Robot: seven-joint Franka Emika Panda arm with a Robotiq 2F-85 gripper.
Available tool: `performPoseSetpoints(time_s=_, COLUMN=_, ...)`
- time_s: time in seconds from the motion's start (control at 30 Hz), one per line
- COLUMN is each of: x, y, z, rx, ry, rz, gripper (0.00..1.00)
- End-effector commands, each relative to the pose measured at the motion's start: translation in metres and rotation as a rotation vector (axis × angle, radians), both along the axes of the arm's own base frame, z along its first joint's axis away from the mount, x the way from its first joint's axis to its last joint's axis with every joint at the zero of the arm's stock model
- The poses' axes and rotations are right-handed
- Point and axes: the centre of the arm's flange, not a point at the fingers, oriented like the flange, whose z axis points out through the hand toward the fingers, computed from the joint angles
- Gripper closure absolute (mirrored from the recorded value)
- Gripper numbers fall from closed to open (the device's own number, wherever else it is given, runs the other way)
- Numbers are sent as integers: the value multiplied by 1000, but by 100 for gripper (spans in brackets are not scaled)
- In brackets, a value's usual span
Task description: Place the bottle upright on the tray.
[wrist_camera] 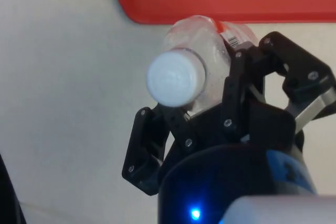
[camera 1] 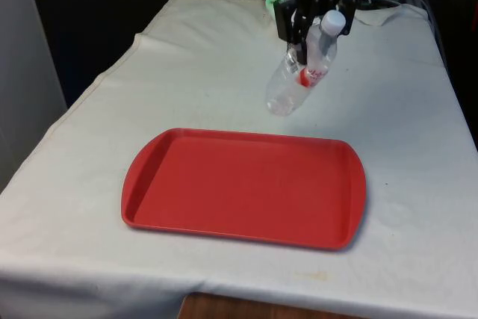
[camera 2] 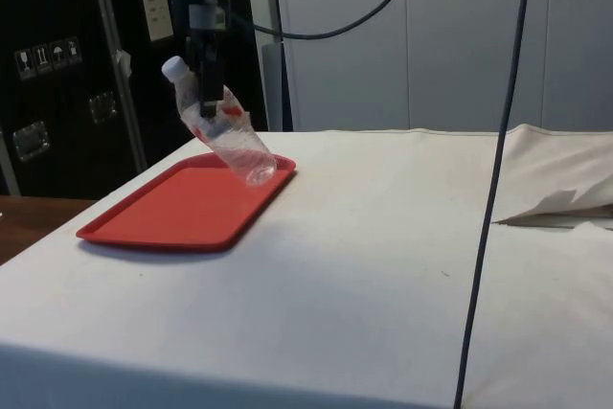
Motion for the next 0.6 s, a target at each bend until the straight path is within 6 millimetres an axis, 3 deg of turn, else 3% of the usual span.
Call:
performPoseSetpoints(time_s=0.0, x=2, y=-2, z=2, rx=16, ry=-16, rz=3, gripper=66)
performPoseSetpoints(time_s=0.57, x=17, y=-16, z=8, rx=67, ry=-86, rz=-19, gripper=66)
